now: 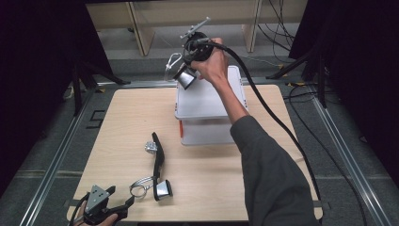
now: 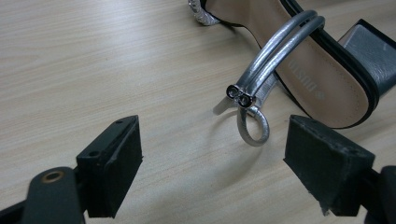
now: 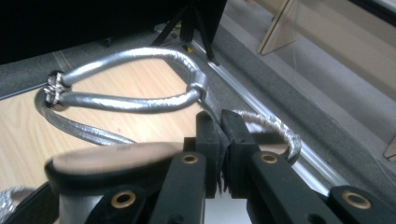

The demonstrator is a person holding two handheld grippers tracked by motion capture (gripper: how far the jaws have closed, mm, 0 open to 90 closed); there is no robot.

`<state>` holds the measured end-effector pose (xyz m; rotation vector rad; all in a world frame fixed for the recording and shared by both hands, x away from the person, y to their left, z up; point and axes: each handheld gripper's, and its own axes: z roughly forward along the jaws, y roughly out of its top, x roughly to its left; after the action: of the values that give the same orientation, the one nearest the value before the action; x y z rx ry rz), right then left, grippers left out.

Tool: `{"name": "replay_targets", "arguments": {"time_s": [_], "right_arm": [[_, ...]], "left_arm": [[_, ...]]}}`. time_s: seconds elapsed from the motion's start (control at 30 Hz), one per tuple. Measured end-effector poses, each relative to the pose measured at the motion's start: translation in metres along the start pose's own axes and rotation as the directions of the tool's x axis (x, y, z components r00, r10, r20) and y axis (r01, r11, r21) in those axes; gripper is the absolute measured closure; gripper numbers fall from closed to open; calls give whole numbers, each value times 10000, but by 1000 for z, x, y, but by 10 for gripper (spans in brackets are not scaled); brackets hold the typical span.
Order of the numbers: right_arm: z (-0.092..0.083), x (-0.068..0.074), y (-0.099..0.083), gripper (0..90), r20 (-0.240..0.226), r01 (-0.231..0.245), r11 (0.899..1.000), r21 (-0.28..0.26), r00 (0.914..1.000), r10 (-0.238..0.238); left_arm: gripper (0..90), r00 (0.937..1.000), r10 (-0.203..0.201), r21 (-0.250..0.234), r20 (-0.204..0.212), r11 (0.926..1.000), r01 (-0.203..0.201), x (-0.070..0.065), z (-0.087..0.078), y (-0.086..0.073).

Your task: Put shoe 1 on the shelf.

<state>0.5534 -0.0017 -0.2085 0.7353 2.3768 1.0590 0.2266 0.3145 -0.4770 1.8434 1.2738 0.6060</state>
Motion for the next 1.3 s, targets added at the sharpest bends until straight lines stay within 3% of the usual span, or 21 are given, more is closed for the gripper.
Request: {"name": "replay_targets", "arguments": {"time_s": [0.13, 0.2, 0.27, 0.47, 0.5, 0.67, 0.7, 0.77, 0.8, 0.9, 1.0, 1.03, 1.1, 1.13, 1.2, 1.3], "right_arm": [[-5, 0, -17, 861, -137, 118, 9994, 320, 9998, -113], [-7, -3, -25, 863, -110, 357, 9984, 429, 9993, -353], [-8, -6, -34, 863, -112, 185, 9981, 589, 9998, -179], [-9, -10, -55, 861, -392, -204, 9967, 783, 9990, 235], [-8, -12, -58, 859, -401, 24, 9974, 725, 9992, 5], [-4, -12, -68, 853, -629, -106, 9973, 729, 9979, 152], [-4, -10, -69, 852, -698, -342, 9961, 815, 9968, 399], [-3, -9, -70, 850, -671, 12, 9970, 780, 9977, 40], [-3, -9, -70, 847, -686, -3, 9968, 798, 9976, 58], [-2, -8, -71, 832, -621, 39, 9963, 854, 9981, 14], [-5, -6, -72, 689, -222, 62, 9956, 932, 9997, -42], [-7, -4, -72, 631, -117, -177, 9941, 1068, 9998, 190], [-14, -2, -74, 509, -189, -601, 9925, 1064, 9979, 625], [-18, -3, -75, 468, -303, -602, 9949, 811, 9976, 628], [-32, 2, -79, 404, -371, -1175, 9910, 645, 9921, 1201], [-54, 10, -87, 361, -320, -1394, 9899, 263, 9896, 1402]], "left_arm": [[185, 10000, -67, -122, 20, 9999, 67, -1, 1, 0], [185, 9997, 217, 145, -132, 9997, -215, 1, 0, 0], [185, 9999, -140, -110, 47, 9998, 141, -2, 1, 0], [185, 10000, -2, 6, 2, 10000, 2, -1, 1, 0], [185, 10000, -18, -44, -3, 10000, 18, -2, 1, 0], [185, 10000, -34, -40, -13, 10000, 34, -2, 1, 0], [185, 10000, 34, 7, -13, 10000, -34, -1, 1, 0], [185, 9998, 190, 172, -18, 9997, -190, 0, 0, 0], [185, 10000, -37, -47, -17, 10000, 37, -2, 1, 0], [185, 10000, -31, -48, -9, 10000, 31, -1, 1, 0], [185, 10000, 8, -18, -13, 10000, -8, -1, 1, 0], [185, 10000, -30, -47, 3, 10000, 30, -1, 1, 0], [185, 10000, -42, 17, -26, 10000, 42, -1, 1, 0], [185, 10000, 9, 61, -49, 10000, -9, 0, 1, 0], [185, 9999, 69, 93, -89, 9999, -68, 0, 0, 0], [185, 9999, -143, -95, -10, 9999, 143, -1, 1, 0]]}}
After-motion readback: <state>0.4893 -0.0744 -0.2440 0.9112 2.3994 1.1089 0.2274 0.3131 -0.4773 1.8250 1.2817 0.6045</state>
